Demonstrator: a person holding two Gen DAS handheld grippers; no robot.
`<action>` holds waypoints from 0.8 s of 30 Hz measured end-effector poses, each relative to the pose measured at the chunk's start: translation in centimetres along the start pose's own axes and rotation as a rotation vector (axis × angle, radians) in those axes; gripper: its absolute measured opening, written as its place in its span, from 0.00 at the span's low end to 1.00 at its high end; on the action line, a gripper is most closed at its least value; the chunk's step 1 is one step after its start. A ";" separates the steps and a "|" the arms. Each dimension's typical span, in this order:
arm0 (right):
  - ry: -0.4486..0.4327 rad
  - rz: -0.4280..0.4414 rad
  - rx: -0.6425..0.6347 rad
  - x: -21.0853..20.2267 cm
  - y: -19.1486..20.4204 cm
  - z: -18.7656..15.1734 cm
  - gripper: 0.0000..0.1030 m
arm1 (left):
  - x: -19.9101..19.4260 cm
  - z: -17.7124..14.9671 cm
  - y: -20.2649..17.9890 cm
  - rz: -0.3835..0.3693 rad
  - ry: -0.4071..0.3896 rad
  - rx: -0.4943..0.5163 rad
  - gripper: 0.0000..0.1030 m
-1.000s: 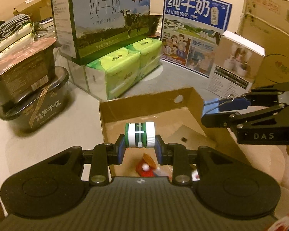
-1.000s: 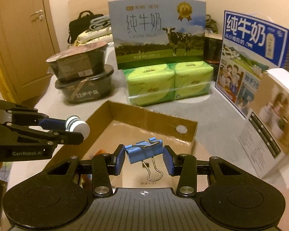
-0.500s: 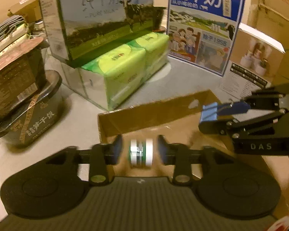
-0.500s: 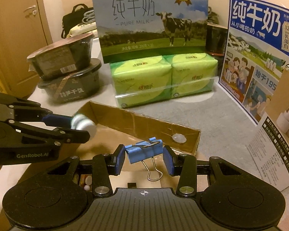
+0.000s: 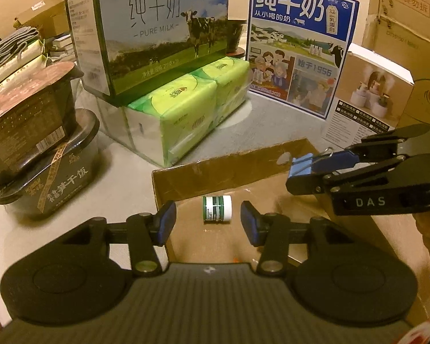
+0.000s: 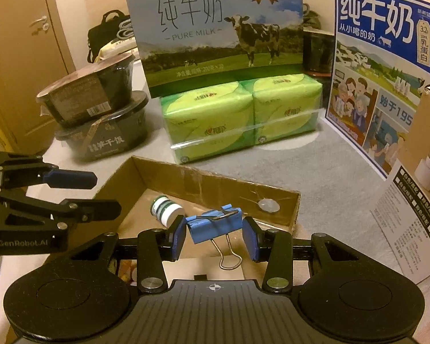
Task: Organize rigid objects
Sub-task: 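Lower the binder clip with the right gripper into the tray and open it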
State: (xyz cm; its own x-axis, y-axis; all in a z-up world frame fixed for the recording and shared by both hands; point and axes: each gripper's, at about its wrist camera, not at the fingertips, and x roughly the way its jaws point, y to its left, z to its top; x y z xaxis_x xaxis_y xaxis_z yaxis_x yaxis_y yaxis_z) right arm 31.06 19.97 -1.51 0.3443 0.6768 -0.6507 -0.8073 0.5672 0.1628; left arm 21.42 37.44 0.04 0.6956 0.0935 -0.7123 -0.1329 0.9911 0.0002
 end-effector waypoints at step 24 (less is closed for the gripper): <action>-0.030 0.009 0.050 0.8 -0.9 0.4 0.60 | 0.2 -0.1 0.3 0.007 -0.012 -0.011 0.53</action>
State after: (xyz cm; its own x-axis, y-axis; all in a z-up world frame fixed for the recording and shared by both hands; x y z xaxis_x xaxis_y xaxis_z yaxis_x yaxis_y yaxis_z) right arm 32.27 20.18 -1.93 0.3518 0.6951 -0.6270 -0.7859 0.5832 0.2056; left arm 21.46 37.71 -0.17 0.7032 0.1017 -0.7037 -0.1458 0.9893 -0.0028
